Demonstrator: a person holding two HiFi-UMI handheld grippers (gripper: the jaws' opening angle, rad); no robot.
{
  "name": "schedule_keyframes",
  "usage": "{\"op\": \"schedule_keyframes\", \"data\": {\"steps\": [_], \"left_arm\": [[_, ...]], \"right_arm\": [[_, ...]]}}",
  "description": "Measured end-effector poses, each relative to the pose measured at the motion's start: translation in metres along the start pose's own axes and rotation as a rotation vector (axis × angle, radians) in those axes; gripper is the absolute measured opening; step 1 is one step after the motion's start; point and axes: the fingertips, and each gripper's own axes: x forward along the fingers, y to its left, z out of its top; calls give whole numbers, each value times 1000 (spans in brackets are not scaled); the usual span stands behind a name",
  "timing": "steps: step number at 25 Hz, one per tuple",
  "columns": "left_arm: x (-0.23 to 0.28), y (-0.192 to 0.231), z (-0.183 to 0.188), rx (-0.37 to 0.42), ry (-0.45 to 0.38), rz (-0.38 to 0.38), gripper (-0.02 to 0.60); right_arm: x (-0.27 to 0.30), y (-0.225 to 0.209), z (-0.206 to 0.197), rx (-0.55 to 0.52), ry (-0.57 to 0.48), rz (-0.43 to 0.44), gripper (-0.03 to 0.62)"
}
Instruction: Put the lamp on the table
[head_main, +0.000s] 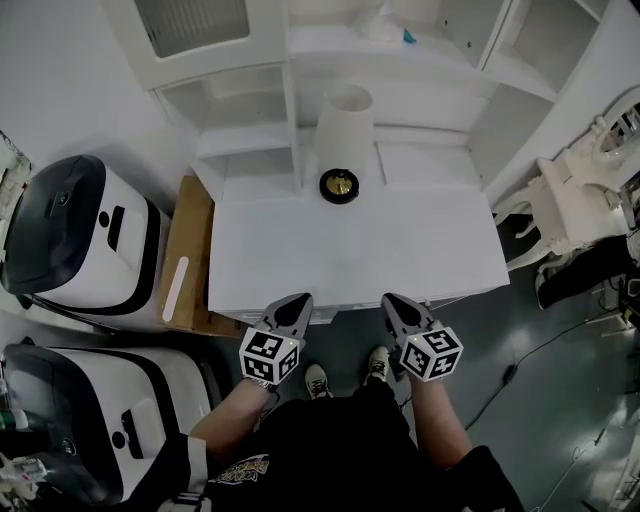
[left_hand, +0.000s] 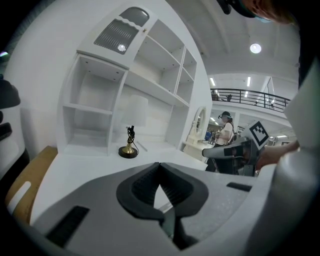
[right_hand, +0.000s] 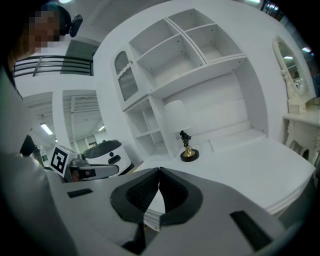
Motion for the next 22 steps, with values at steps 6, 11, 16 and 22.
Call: {"op": "schedule_keyframes", "data": {"steps": [6,11,16,22], "left_arm": [[-7,-4,-2,5,-1,-12,6],[-11,-6,-8,2,3,-18,6],[-13,-8,-9,-3,1,-23,6],[-14,-8,-9,-8,2,-21,6]], "right_arm": [[-1,12,-9,-6,11,9,26],[-1,23,-15,-14,20,22,26],[-2,30,-18,-19,23,33,26],[-2,31,-18,-18,22,33,25]]}}
